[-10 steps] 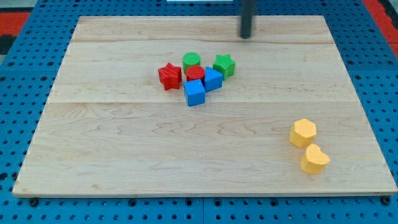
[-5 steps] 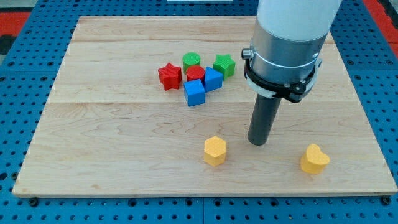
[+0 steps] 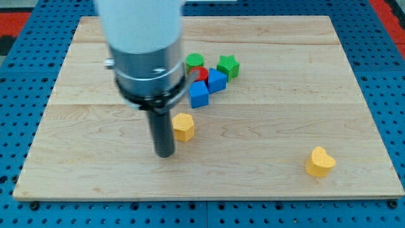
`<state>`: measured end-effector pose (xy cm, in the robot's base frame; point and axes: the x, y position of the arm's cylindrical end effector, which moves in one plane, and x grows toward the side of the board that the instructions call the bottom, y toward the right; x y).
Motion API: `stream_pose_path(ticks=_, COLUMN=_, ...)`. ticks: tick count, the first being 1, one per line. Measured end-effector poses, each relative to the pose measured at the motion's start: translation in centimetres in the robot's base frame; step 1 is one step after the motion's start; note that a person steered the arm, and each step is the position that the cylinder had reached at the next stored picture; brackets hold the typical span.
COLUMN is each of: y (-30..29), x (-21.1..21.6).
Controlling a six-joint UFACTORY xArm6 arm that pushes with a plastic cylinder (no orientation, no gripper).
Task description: Push the yellow hexagon in to group of blocks
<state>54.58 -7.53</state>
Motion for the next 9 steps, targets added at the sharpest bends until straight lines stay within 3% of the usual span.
stream_pose_path(ticks=1, y=3.2, x=-1.0)
stream_pose_path(ticks=2, y=10.1, x=-2.0)
stream_pose_path(ticks=3, y=1.2, x=-3.6)
stream_pose_path(ticks=4, y=2.7, x=-1.3)
stream_pose_path(ticks=5, y=2.0, x=-3.2)
stream_pose_path(ticks=6, y=-0.3, x=-2.5)
stream_pose_path(ticks=7, y=-6.4, x=-2.5)
stream_pose_path(ticks=9, y=2.8, x=-7.5)
